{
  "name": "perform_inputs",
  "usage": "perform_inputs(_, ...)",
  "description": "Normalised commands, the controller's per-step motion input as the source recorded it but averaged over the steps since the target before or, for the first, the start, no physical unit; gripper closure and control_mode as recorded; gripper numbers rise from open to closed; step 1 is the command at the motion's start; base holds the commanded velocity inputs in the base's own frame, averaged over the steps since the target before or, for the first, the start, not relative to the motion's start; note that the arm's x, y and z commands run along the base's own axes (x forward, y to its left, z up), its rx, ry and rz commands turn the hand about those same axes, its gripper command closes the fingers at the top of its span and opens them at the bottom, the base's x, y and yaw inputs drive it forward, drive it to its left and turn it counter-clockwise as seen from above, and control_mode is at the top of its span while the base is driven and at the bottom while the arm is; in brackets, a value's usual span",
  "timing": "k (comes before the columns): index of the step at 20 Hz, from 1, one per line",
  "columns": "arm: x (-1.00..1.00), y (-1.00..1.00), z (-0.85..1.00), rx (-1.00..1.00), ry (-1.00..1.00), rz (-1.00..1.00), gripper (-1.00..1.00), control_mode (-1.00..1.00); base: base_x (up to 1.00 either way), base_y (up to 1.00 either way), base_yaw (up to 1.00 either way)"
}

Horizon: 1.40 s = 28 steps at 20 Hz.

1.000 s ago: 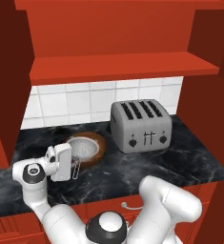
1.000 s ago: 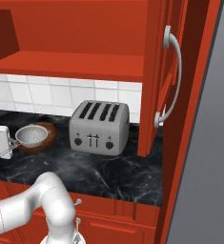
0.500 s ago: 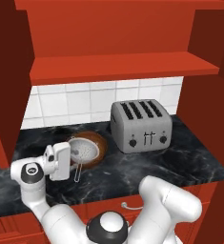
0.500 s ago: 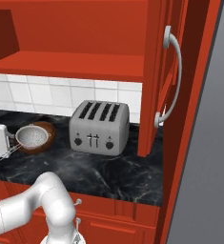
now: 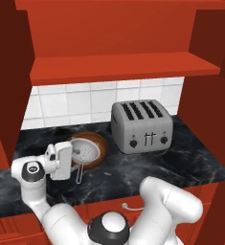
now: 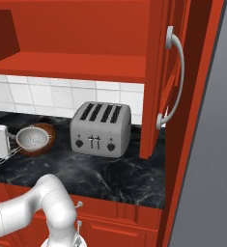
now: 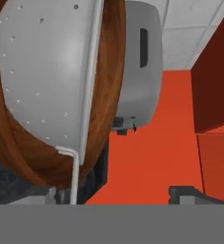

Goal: Open the cabinet and setup a tea strainer by placing it in the bowl upright.

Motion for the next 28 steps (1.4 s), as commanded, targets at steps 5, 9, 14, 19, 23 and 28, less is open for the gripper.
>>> perform_inputs(5,0.0,-0.06,0.01,0.23,0.0,0.0,-1.0,-1.0,0.0,0.0,0.0)
perform_inputs(9,0.0,0.0,0.06,0.27,0.0,0.0,-1.0,-1.0,0.0,0.0,0.0)
perform_inputs(14,0.0,0.0,0.24,0.26,0.0,0.0,-1.0,-1.0,0.0,0.0,0.0)
perform_inputs(19,-0.09,0.0,0.12,0.39,-0.08,0.0,-1.0,-1.0,0.0,0.0,0.0)
perform_inputs(23,-0.22,0.0,0.0,0.52,-0.09,0.0,-1.0,-1.0,0.0,0.0,0.0)
perform_inputs(28,-0.33,-0.06,0.02,0.52,-0.04,0.0,-1.0,-1.0,0.0,0.0,0.0)
